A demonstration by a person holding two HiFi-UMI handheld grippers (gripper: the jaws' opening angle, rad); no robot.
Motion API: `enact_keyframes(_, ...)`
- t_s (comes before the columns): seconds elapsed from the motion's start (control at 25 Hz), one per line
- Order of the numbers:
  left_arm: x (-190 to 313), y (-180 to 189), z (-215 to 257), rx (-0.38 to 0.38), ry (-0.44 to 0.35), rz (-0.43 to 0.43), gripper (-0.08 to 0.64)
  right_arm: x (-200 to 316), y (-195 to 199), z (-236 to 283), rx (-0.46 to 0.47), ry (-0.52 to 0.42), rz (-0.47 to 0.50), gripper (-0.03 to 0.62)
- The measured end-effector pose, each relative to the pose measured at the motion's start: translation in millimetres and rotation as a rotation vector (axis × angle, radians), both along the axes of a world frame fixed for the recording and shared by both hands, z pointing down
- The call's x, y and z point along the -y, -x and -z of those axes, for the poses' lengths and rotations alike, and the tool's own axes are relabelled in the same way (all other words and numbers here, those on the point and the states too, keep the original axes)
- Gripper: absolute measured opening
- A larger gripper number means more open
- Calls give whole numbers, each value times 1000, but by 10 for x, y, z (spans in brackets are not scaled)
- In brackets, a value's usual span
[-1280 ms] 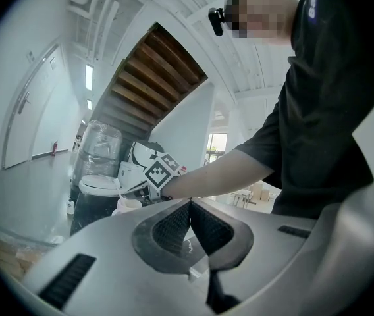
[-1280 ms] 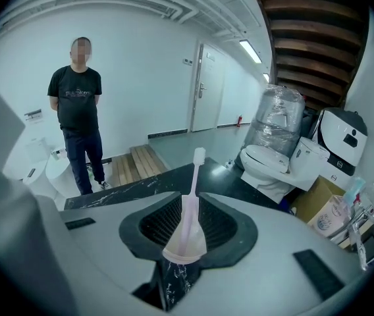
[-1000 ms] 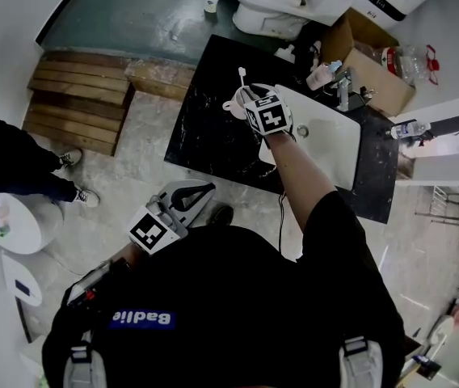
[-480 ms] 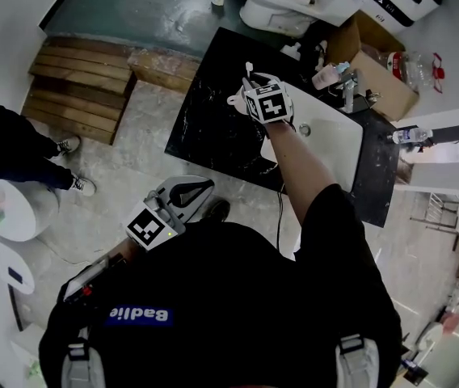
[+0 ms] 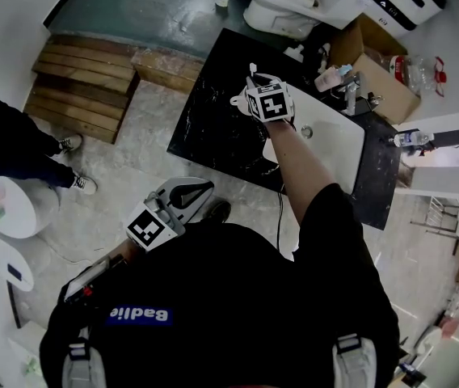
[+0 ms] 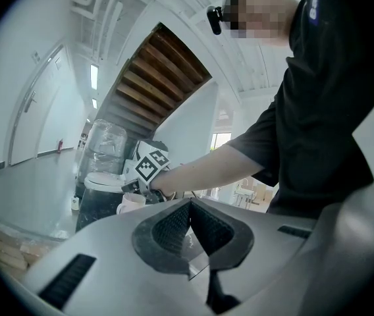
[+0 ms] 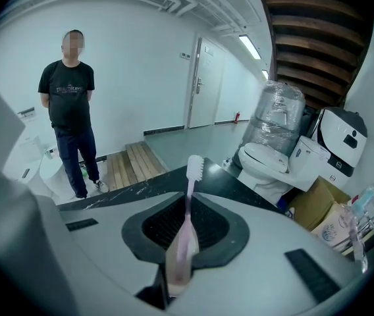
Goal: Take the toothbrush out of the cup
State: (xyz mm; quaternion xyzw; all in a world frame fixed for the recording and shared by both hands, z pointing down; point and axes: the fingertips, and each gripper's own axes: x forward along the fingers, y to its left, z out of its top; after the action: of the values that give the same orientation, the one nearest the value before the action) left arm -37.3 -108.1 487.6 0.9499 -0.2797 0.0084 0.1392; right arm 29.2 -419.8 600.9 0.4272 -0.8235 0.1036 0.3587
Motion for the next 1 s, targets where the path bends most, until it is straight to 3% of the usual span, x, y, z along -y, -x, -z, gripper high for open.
enact_keyframes(1.0, -23, -111, 158, 4, -38, -62, 9, -224, -253, 644, 212, -151, -55, 28)
